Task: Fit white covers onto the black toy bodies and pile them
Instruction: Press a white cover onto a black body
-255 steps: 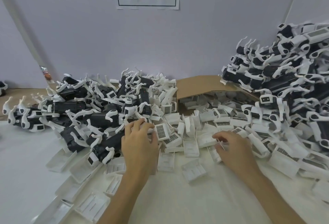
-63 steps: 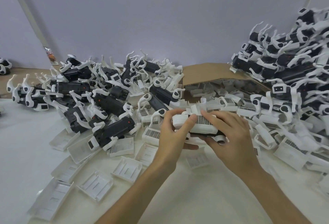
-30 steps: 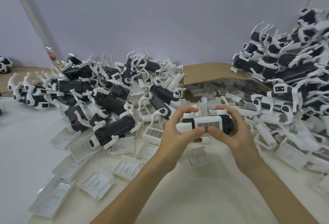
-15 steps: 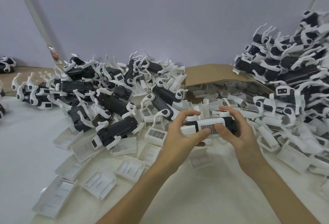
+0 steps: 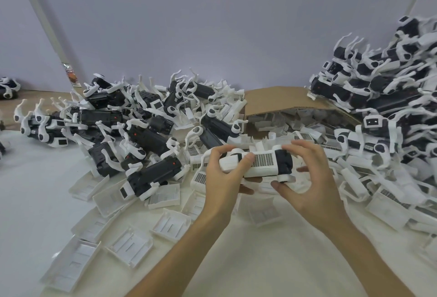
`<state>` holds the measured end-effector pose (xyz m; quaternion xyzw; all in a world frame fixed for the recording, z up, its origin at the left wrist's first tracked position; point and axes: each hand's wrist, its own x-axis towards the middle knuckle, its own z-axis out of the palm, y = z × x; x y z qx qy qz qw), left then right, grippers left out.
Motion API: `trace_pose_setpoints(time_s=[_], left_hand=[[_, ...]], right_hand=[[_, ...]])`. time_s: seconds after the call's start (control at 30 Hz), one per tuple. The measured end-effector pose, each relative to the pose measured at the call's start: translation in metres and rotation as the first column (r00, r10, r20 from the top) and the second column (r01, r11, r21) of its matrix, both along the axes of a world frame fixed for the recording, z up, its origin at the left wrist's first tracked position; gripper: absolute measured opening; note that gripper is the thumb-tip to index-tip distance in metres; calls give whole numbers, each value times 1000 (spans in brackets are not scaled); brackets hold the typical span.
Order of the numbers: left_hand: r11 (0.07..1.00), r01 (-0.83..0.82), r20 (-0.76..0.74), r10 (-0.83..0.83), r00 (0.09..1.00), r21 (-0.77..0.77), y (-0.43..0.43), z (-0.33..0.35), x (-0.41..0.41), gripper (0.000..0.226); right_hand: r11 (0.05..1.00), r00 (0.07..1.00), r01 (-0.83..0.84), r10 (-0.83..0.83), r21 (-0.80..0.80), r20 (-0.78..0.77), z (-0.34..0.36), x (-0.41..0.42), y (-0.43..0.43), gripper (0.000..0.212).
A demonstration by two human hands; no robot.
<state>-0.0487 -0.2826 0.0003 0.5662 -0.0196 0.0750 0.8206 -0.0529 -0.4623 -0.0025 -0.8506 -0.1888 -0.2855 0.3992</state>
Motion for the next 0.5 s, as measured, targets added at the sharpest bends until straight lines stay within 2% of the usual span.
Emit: trace_pose_setpoints(time_s=[0.13,0.23,0.27,0.33,0.43,0.5], left_hand=[[995,-34,34,31,999,90,0,-2,1,21],[987,-90,14,89,996,130,2,-3,2,5],[987,-90,2,90,996,131,3,-2,2,5],[996,-22,-38,26,999,85,4,1,4,20],[996,85,-85,-85,993,-4,5,6,5,38],[997,51,-61,-48,997,52,6,5,6,33]], right_hand=[[991,993,-115,117,-68,25,-2,-1,-1,71],[991,993,-101,106,-86,60,-1,-4,3,65],[992,993,-90,96,-85,72,-1,-4,4,63],[996,993,-56,63,-70,103,1,-5,4,56],[998,996,-37,33,43,86,5,-4,-2,44],[983,1000,-25,22,179,19,8,-3,-8,36]])
